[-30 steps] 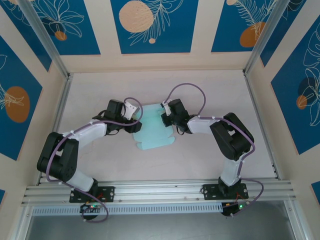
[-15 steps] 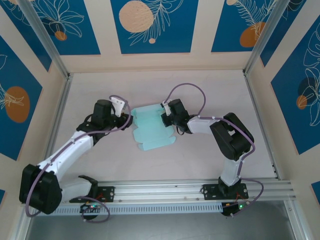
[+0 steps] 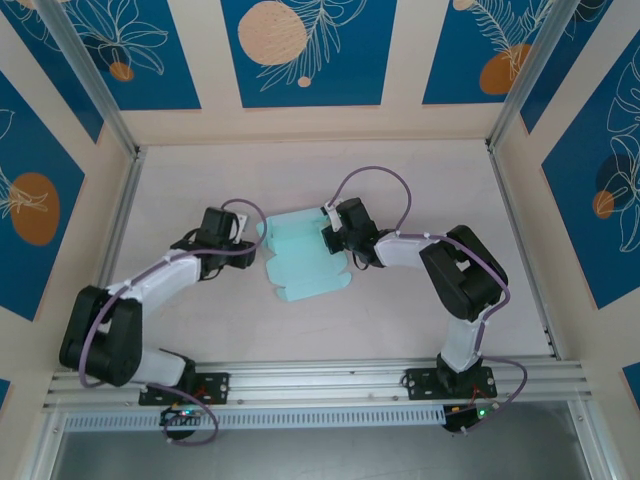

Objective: Fold the paper box

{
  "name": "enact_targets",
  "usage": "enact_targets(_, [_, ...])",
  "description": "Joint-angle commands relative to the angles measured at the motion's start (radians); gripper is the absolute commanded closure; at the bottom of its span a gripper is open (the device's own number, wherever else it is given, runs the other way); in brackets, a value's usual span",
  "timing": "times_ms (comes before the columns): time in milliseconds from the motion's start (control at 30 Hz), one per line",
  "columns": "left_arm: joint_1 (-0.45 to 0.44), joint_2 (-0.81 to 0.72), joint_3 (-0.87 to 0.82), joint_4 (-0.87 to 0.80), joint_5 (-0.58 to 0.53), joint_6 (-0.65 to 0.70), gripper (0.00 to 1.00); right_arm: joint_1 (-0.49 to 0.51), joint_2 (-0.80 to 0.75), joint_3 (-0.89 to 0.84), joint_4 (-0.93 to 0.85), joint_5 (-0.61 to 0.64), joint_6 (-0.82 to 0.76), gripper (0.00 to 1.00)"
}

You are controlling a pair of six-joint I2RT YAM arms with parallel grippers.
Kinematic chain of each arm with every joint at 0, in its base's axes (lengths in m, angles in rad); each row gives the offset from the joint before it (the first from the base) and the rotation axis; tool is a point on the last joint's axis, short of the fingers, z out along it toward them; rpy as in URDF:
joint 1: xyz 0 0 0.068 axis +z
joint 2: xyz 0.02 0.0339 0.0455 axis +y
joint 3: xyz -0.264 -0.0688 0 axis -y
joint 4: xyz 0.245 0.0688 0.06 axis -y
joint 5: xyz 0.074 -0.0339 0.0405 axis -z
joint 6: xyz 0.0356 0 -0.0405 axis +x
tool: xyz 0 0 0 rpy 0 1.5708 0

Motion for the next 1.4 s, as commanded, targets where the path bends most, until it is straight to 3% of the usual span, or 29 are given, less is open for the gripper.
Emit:
enact_targets(0, [0.009, 0.041, 0.070, 0.033, 0.001, 0.066, 0.48, 0.007, 0.017, 0.028, -0.001, -0.020, 0.003, 0.86])
enact_targets(100, [0.009, 0.068, 0.096, 0.038, 0.018, 0.097, 0.47, 0.007, 0.017, 0.031, -0.005, -0.019, -0.001, 0.85])
enact_targets(433, [0.007, 0.064, 0.091, 0.108, 0.297, 0.188, 0.46, 0.006, 0.027, 0.049, -0.013, -0.016, -0.008, 0.86])
enact_targets(633, [0.004, 0.099, 0.103, 0.123, 0.355, 0.191, 0.46, 0.007, 0.030, 0.056, -0.013, -0.020, -0.004, 0.85])
enact_targets(900, [-0.008, 0.155, 0.149, 0.142, 0.338, 0.154, 0.50, 0.008, 0.031, 0.053, -0.008, -0.024, 0.002, 0.86])
enact_targets(1033, [-0.025, 0.180, 0.161, 0.158, 0.290, 0.121, 0.60, 0.011, 0.031, 0.051, -0.005, -0.024, 0.004, 0.86])
enact_targets(1200, [-0.044, 0.201, 0.161, 0.209, 0.259, 0.059, 0.58, 0.012, 0.033, 0.051, -0.004, -0.026, 0.004, 0.86])
enact_targets(1367, [-0.062, 0.223, 0.151, 0.277, 0.155, -0.032, 0.63, 0.013, 0.030, 0.051, 0.000, -0.031, 0.008, 0.85])
